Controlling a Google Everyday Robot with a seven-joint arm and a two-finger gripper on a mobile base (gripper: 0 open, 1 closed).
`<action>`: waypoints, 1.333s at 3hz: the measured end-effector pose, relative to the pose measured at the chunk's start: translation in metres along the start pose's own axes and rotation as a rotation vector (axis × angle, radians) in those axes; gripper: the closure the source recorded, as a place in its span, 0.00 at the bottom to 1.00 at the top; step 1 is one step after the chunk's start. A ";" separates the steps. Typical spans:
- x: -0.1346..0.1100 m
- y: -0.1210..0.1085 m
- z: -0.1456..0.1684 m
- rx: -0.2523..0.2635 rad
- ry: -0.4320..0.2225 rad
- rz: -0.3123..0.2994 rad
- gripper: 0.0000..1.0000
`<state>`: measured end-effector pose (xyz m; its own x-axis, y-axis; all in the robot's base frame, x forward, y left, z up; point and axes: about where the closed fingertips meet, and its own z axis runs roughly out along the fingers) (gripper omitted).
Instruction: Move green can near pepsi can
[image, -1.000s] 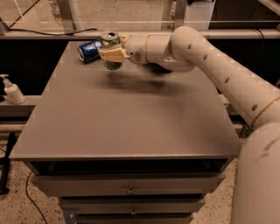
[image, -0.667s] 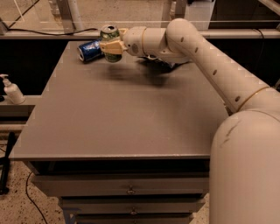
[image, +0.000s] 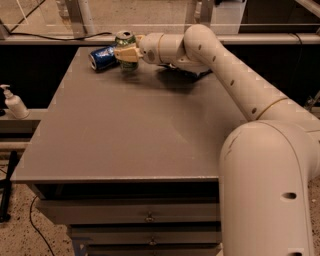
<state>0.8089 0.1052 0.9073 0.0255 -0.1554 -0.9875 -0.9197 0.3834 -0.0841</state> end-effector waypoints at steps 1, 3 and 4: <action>0.010 -0.003 0.012 -0.009 0.000 0.016 1.00; 0.018 -0.007 0.010 0.009 0.024 0.003 0.59; 0.020 -0.007 0.009 0.012 0.029 -0.005 0.36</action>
Offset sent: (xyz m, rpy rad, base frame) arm 0.0148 -0.0012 -0.0223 -0.0262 0.0175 -0.0219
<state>0.8196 0.1077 0.8872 0.0185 -0.1836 -0.9828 -0.9148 0.3935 -0.0908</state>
